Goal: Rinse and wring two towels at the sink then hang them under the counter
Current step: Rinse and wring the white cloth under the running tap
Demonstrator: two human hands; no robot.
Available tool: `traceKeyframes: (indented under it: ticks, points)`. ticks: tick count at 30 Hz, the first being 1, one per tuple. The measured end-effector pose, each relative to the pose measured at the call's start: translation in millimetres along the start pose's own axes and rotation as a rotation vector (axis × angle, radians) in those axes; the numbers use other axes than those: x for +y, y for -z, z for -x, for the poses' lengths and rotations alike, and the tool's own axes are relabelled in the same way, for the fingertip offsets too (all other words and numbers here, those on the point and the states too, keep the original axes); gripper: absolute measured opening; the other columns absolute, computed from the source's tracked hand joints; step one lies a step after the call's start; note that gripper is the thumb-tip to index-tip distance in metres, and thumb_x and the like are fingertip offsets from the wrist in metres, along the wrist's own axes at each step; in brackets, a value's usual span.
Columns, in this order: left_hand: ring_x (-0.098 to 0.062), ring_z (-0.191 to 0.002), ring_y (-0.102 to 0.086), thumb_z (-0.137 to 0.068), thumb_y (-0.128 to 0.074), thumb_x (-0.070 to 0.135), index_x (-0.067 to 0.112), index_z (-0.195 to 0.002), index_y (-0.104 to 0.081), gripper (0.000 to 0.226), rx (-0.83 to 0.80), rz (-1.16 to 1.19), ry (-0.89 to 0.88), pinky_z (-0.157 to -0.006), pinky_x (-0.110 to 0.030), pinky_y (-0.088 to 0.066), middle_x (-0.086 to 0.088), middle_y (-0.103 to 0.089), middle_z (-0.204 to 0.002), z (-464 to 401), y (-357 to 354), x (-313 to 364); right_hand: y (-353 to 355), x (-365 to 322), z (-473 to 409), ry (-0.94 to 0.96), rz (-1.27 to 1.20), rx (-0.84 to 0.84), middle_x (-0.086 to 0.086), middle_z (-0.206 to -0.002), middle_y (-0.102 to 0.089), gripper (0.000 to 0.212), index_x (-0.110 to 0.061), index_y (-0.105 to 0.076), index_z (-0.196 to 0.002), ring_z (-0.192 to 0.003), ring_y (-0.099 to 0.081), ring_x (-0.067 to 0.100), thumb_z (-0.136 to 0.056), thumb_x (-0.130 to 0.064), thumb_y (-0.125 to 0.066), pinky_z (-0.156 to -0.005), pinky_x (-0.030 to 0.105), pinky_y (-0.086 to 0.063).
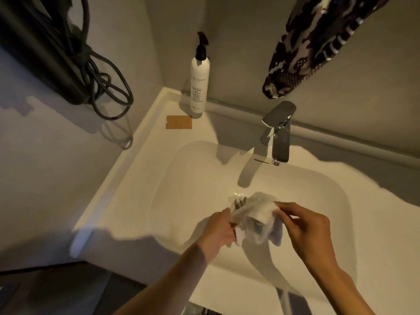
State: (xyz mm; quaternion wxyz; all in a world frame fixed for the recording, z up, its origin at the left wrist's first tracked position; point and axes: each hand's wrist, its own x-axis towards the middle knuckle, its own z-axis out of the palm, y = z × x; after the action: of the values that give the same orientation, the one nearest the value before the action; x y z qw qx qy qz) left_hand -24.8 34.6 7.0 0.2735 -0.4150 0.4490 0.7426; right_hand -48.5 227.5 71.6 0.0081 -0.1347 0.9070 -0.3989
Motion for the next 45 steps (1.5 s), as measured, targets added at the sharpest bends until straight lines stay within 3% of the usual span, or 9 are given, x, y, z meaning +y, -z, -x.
traceKeyframes:
  ticks: [6, 16, 20, 24, 29, 32, 36, 40, 45]
  points:
    - [-0.019, -0.066, -0.061, -0.090, -0.069, 0.024, 0.003, -0.116, -0.070, 0.033, 0.063, -0.320, -0.082, -0.040, -0.017, -0.041, -0.013, -0.070, -0.096, 8.2, -5.7, 28.0, 11.5, -29.3, 12.6, 0.070, 0.134, 0.044, -0.013, -0.099, -0.073, 0.035, -0.028, -0.070, -0.119, -0.086, -0.069, 0.008, -0.094, -0.041, -0.049, -0.084, 0.007, -0.049]
    - [-0.024, -0.085, -0.069, -0.097, -0.057, 0.021, 0.014, -0.094, -0.063, 0.010, 0.151, -0.519, -0.920, -0.072, -0.039, -0.063, -0.004, -0.064, -0.096, 73.1, 1.3, 121.4, 38.0, -39.8, 12.7, -0.060, 0.315, 0.137, 0.006, -0.079, -0.080, 0.040, -0.018, -0.079, -0.111, -0.065, -0.072, 0.025, -0.080, 0.008, -0.075, -0.066, 0.042, -0.060]
    - [-0.037, -0.068, -0.073, -0.099, -0.055, 0.020, 0.009, -0.096, -0.059, 0.012, -0.116, -0.519, -0.860, -0.061, -0.056, -0.061, -0.008, -0.064, -0.093, 96.2, -33.3, 125.7, 10.9, -6.7, 12.6, -0.219, 0.302, 0.098, 0.011, -0.088, -0.080, 0.032, -0.022, -0.078, -0.112, -0.076, -0.074, 0.033, -0.088, -0.002, -0.071, -0.070, 0.037, -0.058]
    - [-0.027, -0.057, -0.070, -0.100, -0.054, 0.018, 0.006, -0.100, -0.059, 0.013, -0.305, -0.588, -0.784, -0.055, -0.036, -0.061, -0.014, -0.065, -0.099, 105.0, -63.8, 114.8, -2.4, -8.2, 12.4, -0.248, 0.012, -0.068, -0.016, -0.145, -0.055, 0.069, -0.032, -0.046, -0.147, -0.127, -0.055, 0.003, -0.086, -0.025, -0.078, -0.103, 0.025, -0.047]
    - [-0.028, -0.071, -0.067, -0.102, -0.048, 0.004, -0.006, -0.113, -0.055, 0.016, -0.495, -0.347, -0.739, -0.064, -0.037, -0.063, -0.017, -0.060, -0.087, 123.3, -73.3, 131.3, -18.2, -40.9, -15.2, -0.234, -0.360, 0.072, -0.009, -0.103, -0.074, 0.027, -0.026, -0.069, -0.109, -0.096, -0.072, 0.015, -0.093, -0.005, -0.065, -0.078, 0.027, -0.060]
    - [-0.022, -0.088, -0.071, -0.100, -0.054, 0.010, 0.000, -0.118, -0.062, 0.022, -0.351, -0.238, -0.786, -0.076, -0.036, -0.063, -0.013, -0.071, -0.097, 113.4, -39.5, 145.0, -14.5, -59.1, -34.5, -0.307, -0.454, 0.227, 0.013, -0.072, -0.066, 0.013, -0.003, -0.065, -0.087, -0.065, -0.062, 0.025, -0.091, -0.005, -0.053, -0.061, 0.056, -0.059]
    - [-0.032, -0.121, -0.060, -0.097, -0.050, 0.050, 0.015, -0.128, -0.061, 0.047, 0.216, -0.215, -0.461, -0.088, -0.039, -0.047, -0.005, -0.067, -0.124, 60.1, 12.6, 105.6, 7.1, -89.3, -49.5, -0.177, -0.530, 0.142, 0.013, -0.085, -0.071, 0.018, -0.008, -0.071, -0.095, -0.074, -0.064, 0.018, -0.097, -0.008, -0.053, -0.068, 0.036, -0.055]
    - [-0.040, -0.127, -0.053, -0.075, -0.049, 0.082, 0.017, -0.136, -0.052, 0.089, 0.070, 0.127, 0.149, -0.106, -0.054, -0.037, -0.011, -0.058, -0.139, 17.7, 18.0, 42.6, 22.4, -104.6, -49.5, -0.170, -0.641, -0.057, -0.003, -0.083, -0.074, 0.030, -0.019, -0.076, -0.096, -0.078, -0.068, 0.014, -0.096, -0.006, -0.048, -0.062, 0.026, -0.056]
    - [-0.040, -0.107, -0.064, -0.087, -0.044, 0.073, 0.006, -0.121, -0.067, 0.078, -0.151, 0.407, 0.148, -0.101, -0.053, -0.047, -0.023, -0.074, -0.107, 18.8, -6.3, 24.6, 31.5, -95.9, -38.0, -0.248, -0.691, -0.087, 0.001, -0.087, -0.075, 0.032, -0.018, -0.076, -0.098, -0.081, -0.069, 0.014, -0.097, -0.003, -0.048, -0.065, 0.025, -0.055]
